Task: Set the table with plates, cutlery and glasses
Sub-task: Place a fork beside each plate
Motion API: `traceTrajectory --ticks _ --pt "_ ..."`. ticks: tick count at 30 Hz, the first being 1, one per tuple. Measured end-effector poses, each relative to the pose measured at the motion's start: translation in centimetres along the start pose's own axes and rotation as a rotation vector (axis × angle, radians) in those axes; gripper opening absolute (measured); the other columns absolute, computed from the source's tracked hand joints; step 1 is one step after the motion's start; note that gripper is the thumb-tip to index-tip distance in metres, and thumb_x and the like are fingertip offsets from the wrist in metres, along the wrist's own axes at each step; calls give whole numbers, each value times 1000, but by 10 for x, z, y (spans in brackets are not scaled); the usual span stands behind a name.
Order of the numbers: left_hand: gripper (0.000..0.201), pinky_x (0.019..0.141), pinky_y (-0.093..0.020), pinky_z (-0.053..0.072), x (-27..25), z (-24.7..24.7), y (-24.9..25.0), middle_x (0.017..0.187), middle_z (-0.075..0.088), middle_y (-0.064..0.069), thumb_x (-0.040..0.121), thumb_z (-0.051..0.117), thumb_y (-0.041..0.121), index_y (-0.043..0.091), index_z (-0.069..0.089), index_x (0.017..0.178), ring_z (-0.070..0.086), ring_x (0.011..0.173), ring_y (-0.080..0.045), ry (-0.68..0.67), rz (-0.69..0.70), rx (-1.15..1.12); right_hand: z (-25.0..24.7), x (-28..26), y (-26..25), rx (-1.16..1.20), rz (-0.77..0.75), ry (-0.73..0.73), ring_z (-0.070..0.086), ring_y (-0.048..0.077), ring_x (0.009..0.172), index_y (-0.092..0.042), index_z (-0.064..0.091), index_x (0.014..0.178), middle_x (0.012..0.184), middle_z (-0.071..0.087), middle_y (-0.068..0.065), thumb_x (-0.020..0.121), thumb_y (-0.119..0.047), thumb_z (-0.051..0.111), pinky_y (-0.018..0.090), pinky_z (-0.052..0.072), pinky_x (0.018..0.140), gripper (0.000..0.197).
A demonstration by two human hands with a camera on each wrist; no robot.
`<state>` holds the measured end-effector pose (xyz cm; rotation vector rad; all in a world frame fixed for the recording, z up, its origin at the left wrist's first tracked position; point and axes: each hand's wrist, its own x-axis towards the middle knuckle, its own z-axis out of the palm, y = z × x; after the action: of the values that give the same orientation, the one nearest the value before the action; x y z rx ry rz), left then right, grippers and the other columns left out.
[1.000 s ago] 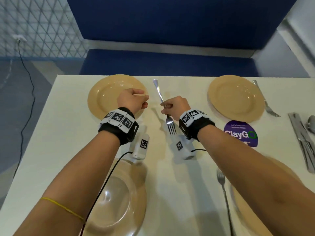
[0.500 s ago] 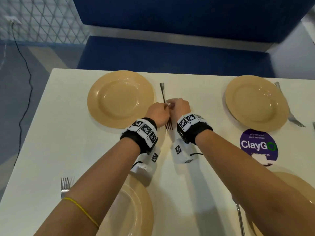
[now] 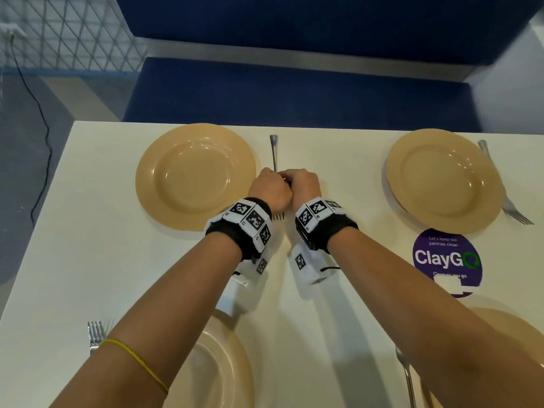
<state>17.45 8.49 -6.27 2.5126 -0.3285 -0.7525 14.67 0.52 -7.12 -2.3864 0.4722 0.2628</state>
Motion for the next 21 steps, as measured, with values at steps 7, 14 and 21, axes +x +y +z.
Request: traceTrajectory --ticks 7,14,21 --pt "37 83 -33 46 -1 0 -1 122 55 -22 96 36 16 -7 60 112 59 106 -35 31 -34 0 3 0 0 46 -21 0 62 29 106 -9 66 117 113 69 15 89 1 47 32 48 94 36" --pt "36 69 -29 41 -7 -2 -4 115 60 -24 95 40 17 -10 58 110 61 101 -35 18 -86 -40 8 -2 1 14 -35 -9 63 25 107 -13 65 119 114 69 11 87 -2 51 26 47 91 36" --pt "41 103 -28 35 -38 -21 12 139 47 -13 95 41 11 9 48 135 48 125 -24 210 27 -133 -26 -27 18 95 32 36 62 23 104 -11 56 129 116 65 8 86 -16 65 30 47 95 44"
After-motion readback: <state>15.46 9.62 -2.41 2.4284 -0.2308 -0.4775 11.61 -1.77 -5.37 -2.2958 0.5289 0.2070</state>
